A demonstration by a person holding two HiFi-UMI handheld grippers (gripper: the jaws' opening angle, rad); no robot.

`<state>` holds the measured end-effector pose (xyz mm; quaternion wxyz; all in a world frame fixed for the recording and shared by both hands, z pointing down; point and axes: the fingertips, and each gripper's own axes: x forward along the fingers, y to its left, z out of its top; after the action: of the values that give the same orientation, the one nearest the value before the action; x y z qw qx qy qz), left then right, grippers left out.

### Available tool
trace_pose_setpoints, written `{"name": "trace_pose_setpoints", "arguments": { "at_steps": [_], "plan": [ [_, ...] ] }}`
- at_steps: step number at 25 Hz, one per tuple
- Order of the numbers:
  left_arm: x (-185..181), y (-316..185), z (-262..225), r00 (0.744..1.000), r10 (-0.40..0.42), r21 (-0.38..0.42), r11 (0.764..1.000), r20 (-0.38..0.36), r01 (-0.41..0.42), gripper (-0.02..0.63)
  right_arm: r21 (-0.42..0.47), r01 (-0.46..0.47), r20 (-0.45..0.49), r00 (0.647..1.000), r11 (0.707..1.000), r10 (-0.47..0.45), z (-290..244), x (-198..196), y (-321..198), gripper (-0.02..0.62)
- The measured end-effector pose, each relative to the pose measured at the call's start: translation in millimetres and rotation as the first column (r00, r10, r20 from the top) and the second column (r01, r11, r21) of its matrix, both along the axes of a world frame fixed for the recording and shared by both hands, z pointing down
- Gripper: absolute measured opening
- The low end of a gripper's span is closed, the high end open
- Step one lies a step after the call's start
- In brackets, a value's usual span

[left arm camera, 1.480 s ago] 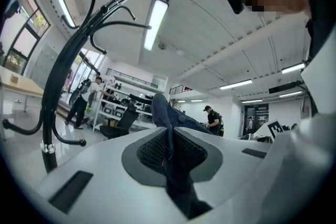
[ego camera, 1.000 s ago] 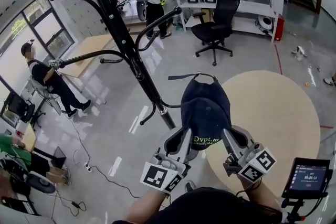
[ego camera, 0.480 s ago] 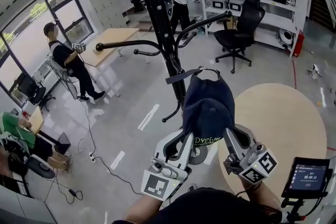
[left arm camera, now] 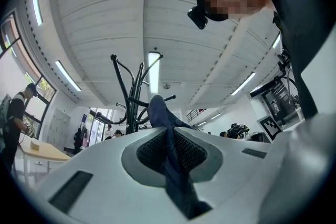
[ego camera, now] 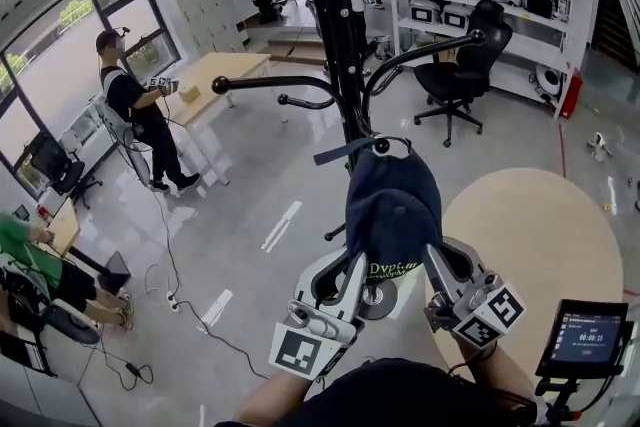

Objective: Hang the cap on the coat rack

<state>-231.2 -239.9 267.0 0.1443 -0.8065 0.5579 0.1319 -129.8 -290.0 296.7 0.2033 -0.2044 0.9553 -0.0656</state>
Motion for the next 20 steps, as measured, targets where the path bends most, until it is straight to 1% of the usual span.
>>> {"name": "trace_pose_setpoints", "arguments": {
  "at_steps": [3, 6, 8, 10, 14, 20],
  "plan": [
    [-10.3, -5.6, 14.1, 1.0, 0.008, -0.008, 1.0, -0.009, -0.008, 0.043, -0.013, -0.012, -0.013, 1.0, 1.0, 0.012, 13.6, -10.0, -5.6, 0.026],
    [-33.9, -7.9, 28.0, 0.999, 0.026, -0.01, 1.0, -0.02, -0.026, 0.043, -0.027, -0.029, -0.025, 0.999, 0.999, 0.028, 27.4, -33.1, -7.7, 0.026],
    [-42.4, -9.2, 25.1, 0.999, 0.036, 0.008, 0.999, -0.036, -0.036, 0.043, -0.04, -0.039, -0.031, 0.999, 0.998, 0.038, 31.1, -41.2, -9.6, 0.026],
    [-41.0, -11.9, 21.7, 0.998, 0.047, 0.019, 0.999, -0.053, -0.046, 0.043, -0.06, -0.045, -0.032, 0.999, 0.997, 0.043, 34.0, -39.6, -13.5, 0.026],
    [-41.9, -19.2, 35.9, 0.998, 0.046, -0.042, 0.998, -0.051, -0.048, 0.043, -0.092, -0.062, -0.045, 0.997, 0.994, 0.057, 37.3, -38.5, -19.2, 0.026],
    [-48.6, -27.7, 37.8, 0.994, 0.054, -0.093, 0.994, -0.098, -0.063, 0.043, -0.131, -0.079, -0.066, 0.995, 0.988, 0.07, 40.5, -42.0, -23.0, 0.026]
  ]
}}
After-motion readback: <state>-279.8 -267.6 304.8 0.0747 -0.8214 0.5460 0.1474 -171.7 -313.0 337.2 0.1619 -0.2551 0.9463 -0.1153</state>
